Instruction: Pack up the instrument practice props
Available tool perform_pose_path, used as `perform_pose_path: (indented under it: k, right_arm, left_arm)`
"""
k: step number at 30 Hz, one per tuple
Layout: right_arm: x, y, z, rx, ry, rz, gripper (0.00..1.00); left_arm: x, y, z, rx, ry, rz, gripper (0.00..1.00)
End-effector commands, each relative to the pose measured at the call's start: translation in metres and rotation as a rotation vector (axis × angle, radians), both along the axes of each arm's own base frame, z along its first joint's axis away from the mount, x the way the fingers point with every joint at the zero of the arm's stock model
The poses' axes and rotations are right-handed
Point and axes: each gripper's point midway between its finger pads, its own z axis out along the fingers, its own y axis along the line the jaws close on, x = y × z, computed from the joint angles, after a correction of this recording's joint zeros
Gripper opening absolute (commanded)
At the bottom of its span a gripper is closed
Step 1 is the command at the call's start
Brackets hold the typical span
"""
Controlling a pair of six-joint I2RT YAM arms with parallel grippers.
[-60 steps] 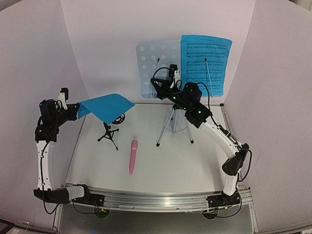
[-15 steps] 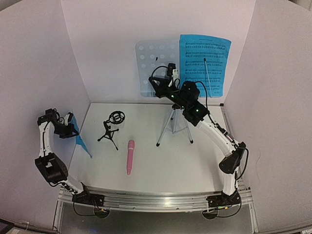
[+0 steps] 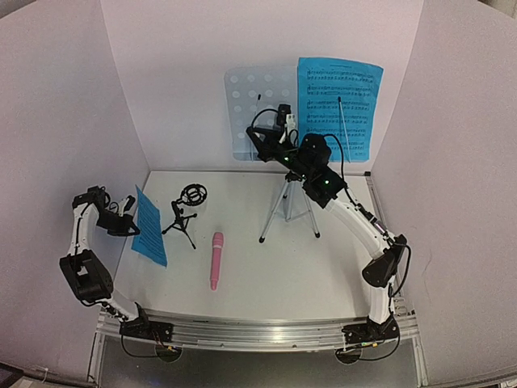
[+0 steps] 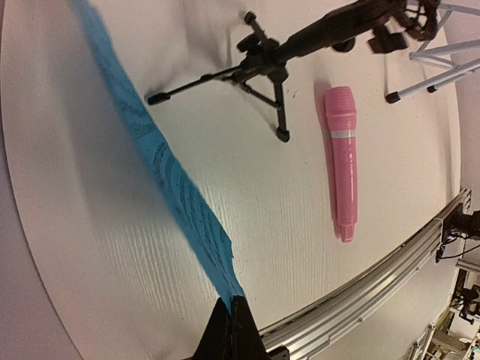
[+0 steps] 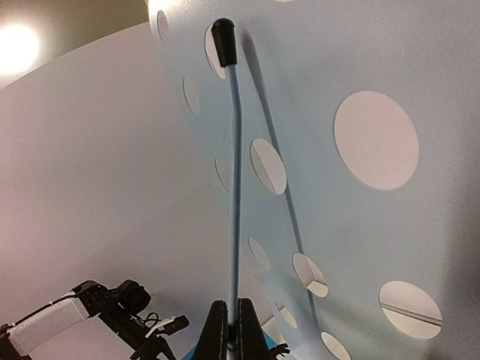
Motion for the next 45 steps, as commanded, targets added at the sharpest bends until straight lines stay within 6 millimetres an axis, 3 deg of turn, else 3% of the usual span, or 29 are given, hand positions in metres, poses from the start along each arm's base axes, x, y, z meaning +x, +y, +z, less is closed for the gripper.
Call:
perform_pose_path:
  k: [1, 6, 13, 21, 28, 32, 35, 38, 41, 45]
  right_arm:
    - [0.012, 0.009, -0.031, -0.052, 0.072, 0.011, 0.00]
    - [0.010, 0.006, -0.028, -0.052, 0.067, 0.009, 0.00]
    - [0.008, 0.007, -0.027, -0.048, 0.073, 0.019, 0.00]
    - [0.004, 0.001, -0.024, -0.050, 0.067, 0.009, 0.00]
    - [0.003, 0.001, -0.021, -0.047, 0.063, 0.010, 0.00]
    - [0.004, 0.001, -0.021, -0.045, 0.065, 0.011, 0.00]
    - [0.004, 0.002, -0.022, -0.047, 0.066, 0.014, 0.00]
    - [0.003, 0.002, -0.022, -0.048, 0.065, 0.014, 0.00]
    - [0.004, 0.001, -0.021, -0.049, 0.059, 0.009, 0.00]
    - [0.004, 0.001, -0.019, -0.050, 0.051, 0.009, 0.00]
  left_arm:
    - [-0.098, -0.002, -0.014, -0.026, 0.411, 0.001, 0.00]
    - [-0.115, 0.036, -0.036, 0.045, 0.520, 0.055, 0.00]
    - [-0.121, 0.062, -0.068, 0.158, 0.605, 0.023, 0.00]
    - [-0.147, 0.070, -0.090, 0.236, 0.659, -0.114, 0.00]
    - [-0.150, 0.063, -0.102, 0.210, 0.644, -0.121, 0.00]
    - [-0.143, 0.074, -0.104, 0.267, 0.611, -0.121, 0.00]
    - [-0.131, 0.084, -0.096, 0.319, 0.560, -0.099, 0.20]
    - [-0.128, 0.083, -0.084, 0.314, 0.539, -0.082, 0.31]
    - [-0.140, 0.071, -0.085, 0.262, 0.582, -0.083, 0.37]
    - [-0.151, 0.063, -0.095, 0.234, 0.610, -0.082, 0.34]
